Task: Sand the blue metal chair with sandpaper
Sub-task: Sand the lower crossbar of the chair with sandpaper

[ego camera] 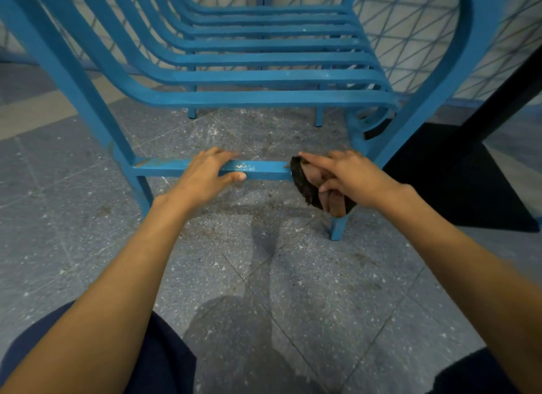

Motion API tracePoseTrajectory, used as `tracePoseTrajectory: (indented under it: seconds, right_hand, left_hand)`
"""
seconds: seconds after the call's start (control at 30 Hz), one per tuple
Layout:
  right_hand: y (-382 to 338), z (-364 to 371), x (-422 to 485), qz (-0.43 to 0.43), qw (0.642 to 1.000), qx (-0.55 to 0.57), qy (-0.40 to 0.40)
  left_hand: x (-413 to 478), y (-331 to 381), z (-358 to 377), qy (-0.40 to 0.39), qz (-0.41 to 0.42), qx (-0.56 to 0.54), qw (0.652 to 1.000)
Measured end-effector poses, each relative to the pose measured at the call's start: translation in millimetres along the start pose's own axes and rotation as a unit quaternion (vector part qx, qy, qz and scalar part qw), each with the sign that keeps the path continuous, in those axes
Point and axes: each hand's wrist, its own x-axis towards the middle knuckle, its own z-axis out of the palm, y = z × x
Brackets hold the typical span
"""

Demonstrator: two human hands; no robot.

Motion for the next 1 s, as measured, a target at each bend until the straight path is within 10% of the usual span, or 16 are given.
tracePoseTrajectory:
  seconds: [0.1, 0.23, 0.57, 1.0]
  right_hand:
    - [0.5, -15.7, 11.3, 0.032, 0.98, 0.183, -0.064]
    - [-12.8, -31.8, 27.8, 0.045, 0.979, 0.096, -0.174]
    - [-51.8, 34.6, 13.1, -0.04, 0.989, -0.023, 0.141]
    - [-92.9, 15.9, 47.8, 0.08, 0.995, 0.045, 0.033]
  left_hand:
    - [-2.7, -3.8, -16.9, -0.008, -0.028, 0.017, 0.999]
    - [-10.1, -17.5, -29.6, -0.01, -0.047, 0.025, 0.999]
    - [-12.0, -14.2, -23.1, -0.004, -0.049, 0.038, 0.998]
    - [-17.9, -1.6, -19.0, 0.021, -0.07, 0.067, 0.995]
